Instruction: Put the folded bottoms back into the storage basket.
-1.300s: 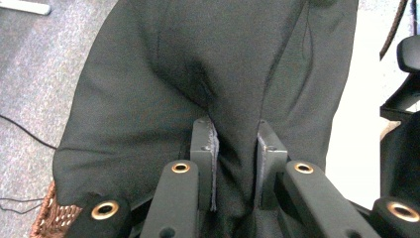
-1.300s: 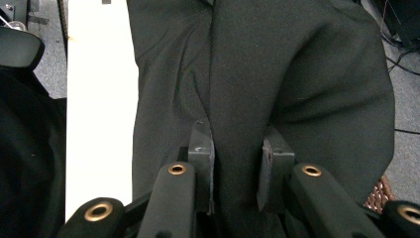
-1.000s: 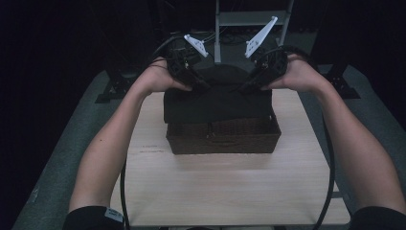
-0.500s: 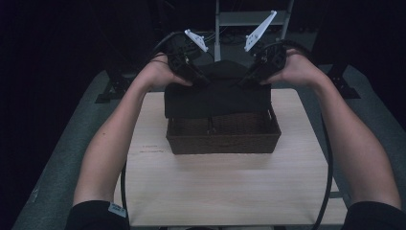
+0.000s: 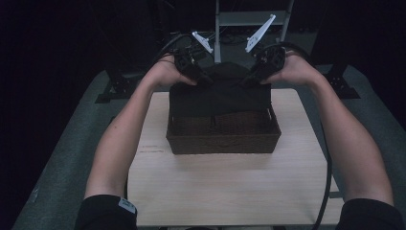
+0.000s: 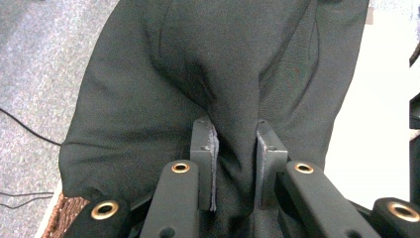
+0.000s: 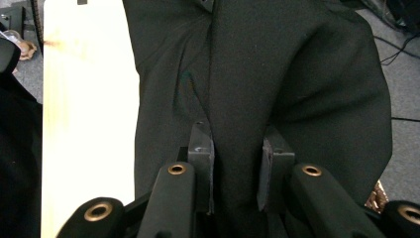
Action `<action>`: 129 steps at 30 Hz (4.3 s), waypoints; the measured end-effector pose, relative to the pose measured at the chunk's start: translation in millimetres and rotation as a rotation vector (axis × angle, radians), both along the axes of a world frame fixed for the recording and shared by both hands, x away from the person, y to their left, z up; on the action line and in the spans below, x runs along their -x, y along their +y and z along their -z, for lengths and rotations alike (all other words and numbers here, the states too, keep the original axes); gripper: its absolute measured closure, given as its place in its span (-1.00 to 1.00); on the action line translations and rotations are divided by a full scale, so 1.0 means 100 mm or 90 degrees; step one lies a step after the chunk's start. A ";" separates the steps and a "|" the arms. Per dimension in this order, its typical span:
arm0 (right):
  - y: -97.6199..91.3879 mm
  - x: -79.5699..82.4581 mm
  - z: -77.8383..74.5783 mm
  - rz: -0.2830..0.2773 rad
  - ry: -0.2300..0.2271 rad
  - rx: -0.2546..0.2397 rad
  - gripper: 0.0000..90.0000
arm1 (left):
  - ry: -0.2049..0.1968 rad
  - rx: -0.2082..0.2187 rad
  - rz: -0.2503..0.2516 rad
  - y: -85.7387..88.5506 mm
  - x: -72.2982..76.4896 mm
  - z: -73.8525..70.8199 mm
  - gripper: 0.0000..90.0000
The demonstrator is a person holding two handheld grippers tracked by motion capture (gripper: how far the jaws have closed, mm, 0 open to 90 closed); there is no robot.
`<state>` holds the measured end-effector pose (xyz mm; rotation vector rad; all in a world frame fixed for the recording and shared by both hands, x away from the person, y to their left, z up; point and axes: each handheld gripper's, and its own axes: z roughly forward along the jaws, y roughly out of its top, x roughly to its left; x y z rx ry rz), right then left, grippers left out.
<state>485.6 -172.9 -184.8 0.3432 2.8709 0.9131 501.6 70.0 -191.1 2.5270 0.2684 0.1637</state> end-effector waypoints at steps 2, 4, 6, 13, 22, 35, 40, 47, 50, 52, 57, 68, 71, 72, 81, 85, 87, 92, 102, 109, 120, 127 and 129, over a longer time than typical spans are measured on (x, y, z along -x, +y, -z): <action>-0.01 -0.02 0.03 0.001 0.002 0.001 0.59 | 0.002 -0.004 0.001 -0.02 -0.03 0.03 0.67; -0.01 -0.05 0.06 0.003 0.004 0.005 0.59 | 0.002 -0.011 -0.002 -0.04 -0.06 0.06 0.67; -0.01 -0.07 0.09 0.005 0.005 0.005 0.59 | 0.002 -0.014 -0.003 -0.05 -0.08 0.09 0.67; -0.04 -0.17 0.23 0.012 0.019 0.004 0.59 | 0.004 -0.032 -0.006 -0.11 -0.15 0.20 0.67; -0.05 -0.25 0.36 0.027 0.031 0.023 0.59 | 0.011 -0.047 -0.007 -0.18 -0.26 0.35 0.67; -0.05 -0.31 0.57 0.034 0.044 0.026 0.59 | 0.020 -0.048 -0.015 -0.19 -0.29 0.56 0.67; -0.05 -0.33 0.63 0.042 0.054 0.022 0.59 | 0.016 -0.054 -0.016 -0.19 -0.31 0.60 0.67; -0.08 -0.37 0.73 0.047 0.055 0.015 0.59 | 0.010 -0.060 -0.011 -0.22 -0.32 0.68 0.66; -0.07 -0.37 0.75 0.043 0.055 0.020 0.59 | 0.012 -0.057 -0.013 -0.21 -0.32 0.72 0.67; -0.07 -0.38 0.77 0.045 0.054 0.020 0.59 | 0.010 -0.054 -0.016 -0.19 -0.33 0.74 0.67; -0.03 -0.40 0.82 0.046 0.058 0.023 0.59 | 0.010 -0.056 -0.020 -0.16 -0.34 0.79 0.67; -0.02 -0.43 0.97 0.050 0.071 0.021 0.59 | 0.020 -0.050 -0.024 -0.15 -0.35 0.93 0.67; -0.03 -0.44 1.01 0.053 0.074 0.023 0.58 | 0.020 -0.056 -0.022 -0.16 -0.35 0.97 0.67; -0.03 -0.44 1.03 0.052 0.075 0.023 0.58 | 0.019 -0.057 -0.022 -0.16 -0.35 0.97 0.67; -0.06 -0.45 1.11 0.062 0.080 0.024 0.59 | 0.019 -0.051 -0.023 -0.17 -0.36 1.00 0.74; -0.05 -0.46 1.15 0.058 0.088 0.024 0.59 | 0.028 -0.059 -0.024 -0.19 -0.38 1.09 0.77; -0.03 -0.47 1.18 0.059 0.088 0.028 0.59 | 0.039 -0.060 -0.025 -0.18 -0.39 1.16 0.78; 0.06 -0.50 1.29 0.055 0.091 0.042 0.59 | 0.046 -0.066 -0.039 -0.14 -0.41 1.30 0.81; 0.14 -0.55 1.41 0.060 0.102 0.037 0.59 | 0.053 -0.072 -0.049 -0.06 -0.44 1.41 0.81; 0.17 -0.55 1.51 0.067 0.109 0.039 0.59 | 0.059 -0.079 -0.061 -0.07 -0.45 1.51 0.81; 0.13 -0.55 1.64 0.081 0.112 0.035 0.59 | 0.060 -0.091 -0.065 -0.14 -0.46 1.60 0.81; 0.11 -0.56 1.67 0.089 0.113 0.035 0.57 | 0.055 -0.095 -0.069 -0.15 -0.47 1.62 0.81; 0.11 -0.57 1.69 0.094 0.113 0.038 0.56 | 0.056 -0.096 -0.070 -0.15 -0.47 1.63 0.81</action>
